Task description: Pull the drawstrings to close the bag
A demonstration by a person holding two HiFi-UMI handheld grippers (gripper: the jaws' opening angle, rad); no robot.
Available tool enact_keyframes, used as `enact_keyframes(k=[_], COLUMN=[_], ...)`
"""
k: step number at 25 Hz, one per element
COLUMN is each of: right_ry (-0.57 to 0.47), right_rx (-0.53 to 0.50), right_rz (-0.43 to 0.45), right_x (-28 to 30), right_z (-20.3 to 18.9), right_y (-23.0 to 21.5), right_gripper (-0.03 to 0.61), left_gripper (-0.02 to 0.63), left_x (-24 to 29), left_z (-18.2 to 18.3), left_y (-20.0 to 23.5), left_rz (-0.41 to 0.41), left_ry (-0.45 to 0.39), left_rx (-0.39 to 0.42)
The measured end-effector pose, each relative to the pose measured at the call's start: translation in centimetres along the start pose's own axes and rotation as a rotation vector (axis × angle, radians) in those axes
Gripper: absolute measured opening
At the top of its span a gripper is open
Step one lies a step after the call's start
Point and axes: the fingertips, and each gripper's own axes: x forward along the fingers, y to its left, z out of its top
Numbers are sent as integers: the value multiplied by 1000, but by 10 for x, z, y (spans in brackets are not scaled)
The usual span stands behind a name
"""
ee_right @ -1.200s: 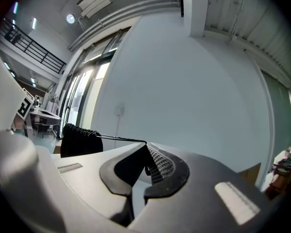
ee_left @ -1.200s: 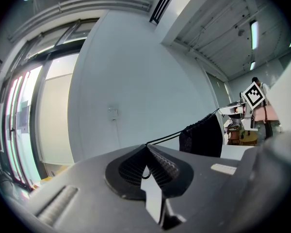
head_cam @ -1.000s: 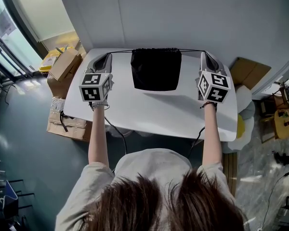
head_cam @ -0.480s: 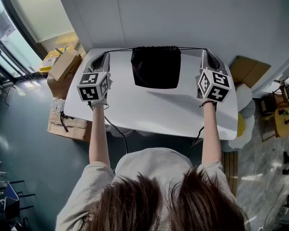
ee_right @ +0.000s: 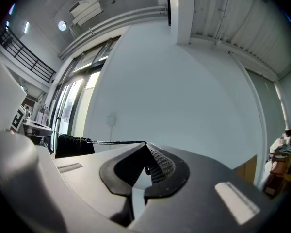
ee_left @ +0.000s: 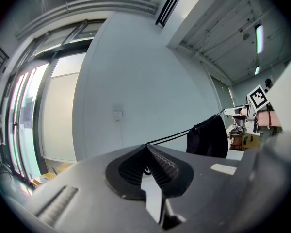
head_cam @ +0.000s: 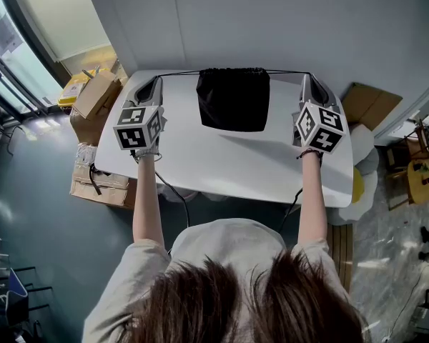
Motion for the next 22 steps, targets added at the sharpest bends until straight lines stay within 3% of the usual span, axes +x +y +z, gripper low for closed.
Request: enact_keyframes(k=[22], right_ry=[-12], right_rx=[35], right_rz=[-36], right_x=[-6], right_z=[1], right_y=[-2], right_gripper=[15], left_gripper=[-2], left_x=[-6], left_z=[4], left_y=[8], left_rz=[21], left_ry=[-26], left_rx=[-47])
